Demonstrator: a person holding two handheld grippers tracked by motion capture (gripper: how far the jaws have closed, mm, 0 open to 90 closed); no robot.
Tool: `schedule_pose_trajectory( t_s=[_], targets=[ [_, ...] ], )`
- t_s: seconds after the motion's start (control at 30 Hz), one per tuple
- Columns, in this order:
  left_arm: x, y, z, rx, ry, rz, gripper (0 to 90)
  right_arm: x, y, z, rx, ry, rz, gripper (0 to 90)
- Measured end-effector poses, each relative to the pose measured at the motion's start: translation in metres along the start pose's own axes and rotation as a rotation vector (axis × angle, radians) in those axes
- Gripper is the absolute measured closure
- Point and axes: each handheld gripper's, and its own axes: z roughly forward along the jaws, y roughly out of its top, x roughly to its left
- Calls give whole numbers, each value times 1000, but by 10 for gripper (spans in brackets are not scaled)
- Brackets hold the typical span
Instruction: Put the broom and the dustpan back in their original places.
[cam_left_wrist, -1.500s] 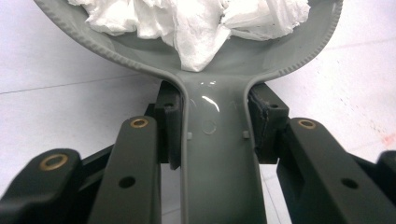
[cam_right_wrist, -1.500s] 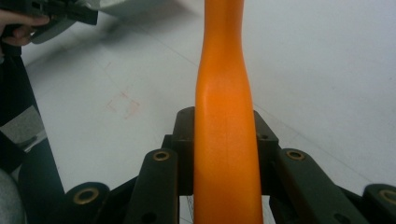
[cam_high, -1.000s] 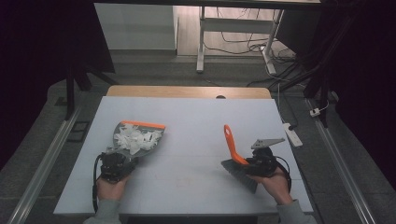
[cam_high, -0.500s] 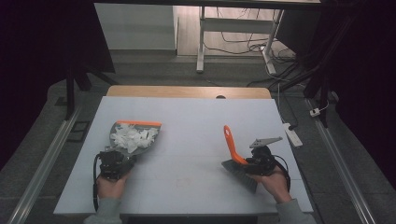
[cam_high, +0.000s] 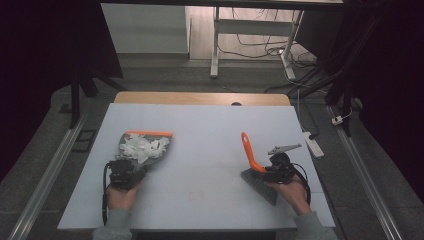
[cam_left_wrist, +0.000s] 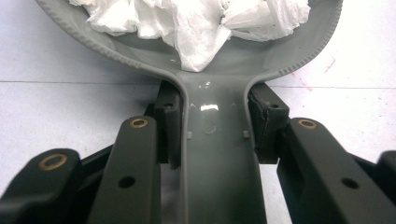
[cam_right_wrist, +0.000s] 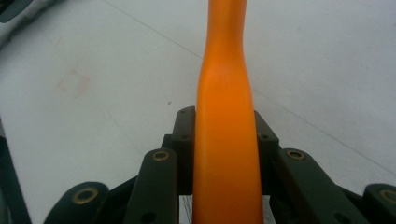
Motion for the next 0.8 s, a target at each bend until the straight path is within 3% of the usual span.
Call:
schedule_pose_trajectory(
  t_s=[0.33, 0.8],
  targets=[
    [0, 0, 2, 18, -7, 4, 609, -17, 3, 3, 9, -10, 46, 689],
    [0, 0, -1, 8, -26, 6, 459, -23, 6, 6, 33, -73, 16, 565]
  ],
)
